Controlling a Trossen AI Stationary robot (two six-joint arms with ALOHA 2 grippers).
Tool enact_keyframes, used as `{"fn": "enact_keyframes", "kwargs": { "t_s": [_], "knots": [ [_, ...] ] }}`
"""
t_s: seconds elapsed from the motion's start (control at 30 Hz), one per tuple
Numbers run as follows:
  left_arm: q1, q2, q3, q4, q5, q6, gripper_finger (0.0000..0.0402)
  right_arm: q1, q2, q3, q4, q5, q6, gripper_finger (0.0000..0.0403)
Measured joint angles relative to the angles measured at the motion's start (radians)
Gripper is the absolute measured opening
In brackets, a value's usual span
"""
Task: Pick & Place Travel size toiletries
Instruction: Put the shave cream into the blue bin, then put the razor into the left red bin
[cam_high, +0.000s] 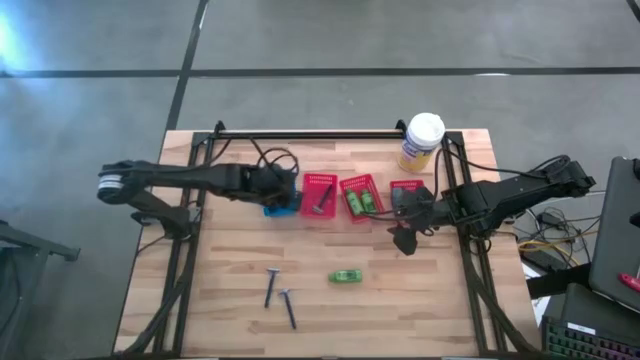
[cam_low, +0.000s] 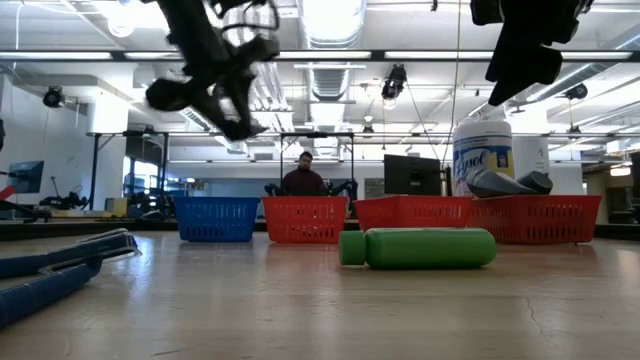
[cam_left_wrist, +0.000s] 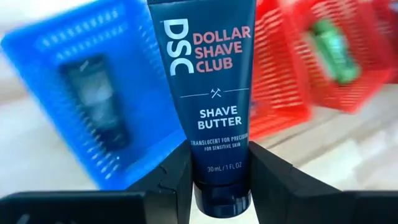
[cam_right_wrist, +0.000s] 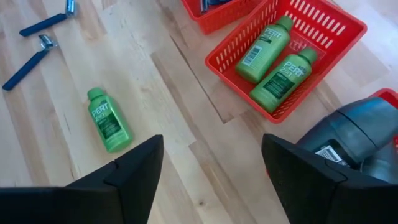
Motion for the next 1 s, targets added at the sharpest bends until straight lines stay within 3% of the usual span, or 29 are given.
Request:
{"fn": "enact_keyframes", "kwargs": {
  "t_s": [0.27, 0.7, 0.87, 1.0],
  "knots": [
    [0.048, -0.042, -0.22, 0.223, -0.047, -0.144, 0.0125, 0.0, 0.0, -0.001, 0.0, 0.005, 0.001, 0.028],
    [0.085, -0.046, -0.251, 0.24, -0.059, -0.111, 0.0217, 0.0, 0.0, -0.002, 0.0, 0.007, 0.03, 0.0316],
    [0.013, -0.099, -0.201, 0.239, 0.045, -0.013, 0.0227, 0.0, 0.0, -0.002, -0.002, -0.003, 0.03, 0.0323],
    [-0.161, -0.133, -0.16, 0.137, 0.096, -0.056, 0.0228, 0.0, 0.0, -0.002, -0.02, -0.016, 0.037, 0.0329]
  ]
}}
